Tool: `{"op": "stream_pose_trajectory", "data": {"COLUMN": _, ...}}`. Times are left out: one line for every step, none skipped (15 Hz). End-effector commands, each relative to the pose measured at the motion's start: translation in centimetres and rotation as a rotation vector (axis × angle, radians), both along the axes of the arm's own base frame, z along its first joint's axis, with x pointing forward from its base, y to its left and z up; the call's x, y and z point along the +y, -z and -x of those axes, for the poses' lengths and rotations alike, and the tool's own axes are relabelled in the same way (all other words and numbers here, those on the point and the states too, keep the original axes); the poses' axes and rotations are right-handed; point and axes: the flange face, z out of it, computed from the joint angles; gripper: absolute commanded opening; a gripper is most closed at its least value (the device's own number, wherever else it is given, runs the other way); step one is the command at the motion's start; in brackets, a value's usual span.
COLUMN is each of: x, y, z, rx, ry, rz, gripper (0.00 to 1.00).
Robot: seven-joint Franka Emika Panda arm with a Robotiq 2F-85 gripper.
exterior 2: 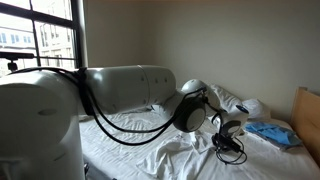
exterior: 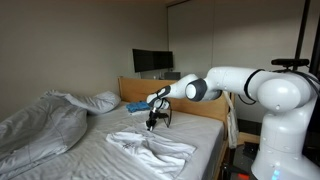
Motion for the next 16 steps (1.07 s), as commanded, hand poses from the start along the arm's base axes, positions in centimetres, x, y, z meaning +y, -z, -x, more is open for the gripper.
{"op": "stream_pose_trajectory", "data": {"x": 0.9, "y": -0.9, "z": -0.5, "rx": 0.049, "ry": -0.064, "rz": 0.065, "gripper": 0.10}}
{"op": "stream_pose_trajectory", "data": {"x": 1.3, "y": -1.2, "z": -0.7, "rx": 0.058, "ry": -0.084, "rz": 0.071, "gripper": 0.09}}
{"op": "stream_pose_trajectory", "data": {"x": 1.9, "y": -1.6, "z": -1.0, "rx": 0.067, "ry": -0.094, "rz": 0.101, "gripper": 0.09}}
{"op": "stream_pose_trajectory", "data": {"x": 2.3, "y": -1.9, "z": -1.4, "rx": 0.068, "ry": -0.097, "rz": 0.124, "gripper": 0.09}}
{"op": "stream_pose_trajectory", "data": {"x": 3.1, "y": -2.3, "z": -1.6, "rx": 0.077, "ry": -0.114, "rz": 0.106, "gripper": 0.08}}
{"op": "stream_pose_trajectory", "data": {"x": 3.7, "y": -2.6, "z": -1.9, "rx": 0.080, "ry": -0.121, "rz": 0.119, "gripper": 0.09}}
{"op": "stream_pose_trajectory", "data": {"x": 4.5, "y": -3.1, "z": -2.2, "rx": 0.084, "ry": -0.130, "rz": 0.117, "gripper": 0.09}}
{"op": "stream_pose_trajectory", "data": {"x": 5.2, "y": -3.4, "z": -2.5, "rx": 0.088, "ry": -0.136, "rz": 0.123, "gripper": 0.09}}
{"op": "stream_pose_trajectory", "data": {"x": 6.1, "y": -3.9, "z": -2.9, "rx": 0.093, "ry": -0.142, "rz": 0.130, "gripper": 0.09}}
{"op": "stream_pose_trajectory", "data": {"x": 6.8, "y": -4.3, "z": -3.2, "rx": 0.096, "ry": -0.147, "rz": 0.137, "gripper": 0.09}}
{"op": "stream_pose_trajectory", "data": {"x": 7.4, "y": -4.8, "z": -3.5, "rx": 0.097, "ry": -0.148, "rz": 0.147, "gripper": 0.08}}
{"op": "stream_pose_trajectory", "data": {"x": 8.0, "y": -5.2, "z": -3.8, "rx": 0.100, "ry": -0.147, "rz": 0.162, "gripper": 0.08}}
{"op": "stream_pose_trajectory", "data": {"x": 8.5, "y": -5.9, "z": -4.1, "rx": 0.102, "ry": -0.148, "rz": 0.173, "gripper": 0.08}}
{"op": "stream_pose_trajectory", "data": {"x": 8.9, "y": -6.3, "z": -4.3, "rx": 0.105, "ry": -0.148, "rz": 0.186, "gripper": 0.08}}
{"op": "stream_pose_trajectory", "data": {"x": 9.4, "y": -7.0, "z": -4.5, "rx": 0.109, "ry": -0.144, "rz": 0.203, "gripper": 0.08}}
{"op": "stream_pose_trajectory", "data": {"x": 9.8, "y": -7.4, "z": -4.7, "rx": 0.113, "ry": -0.145, "rz": 0.214, "gripper": 0.08}}
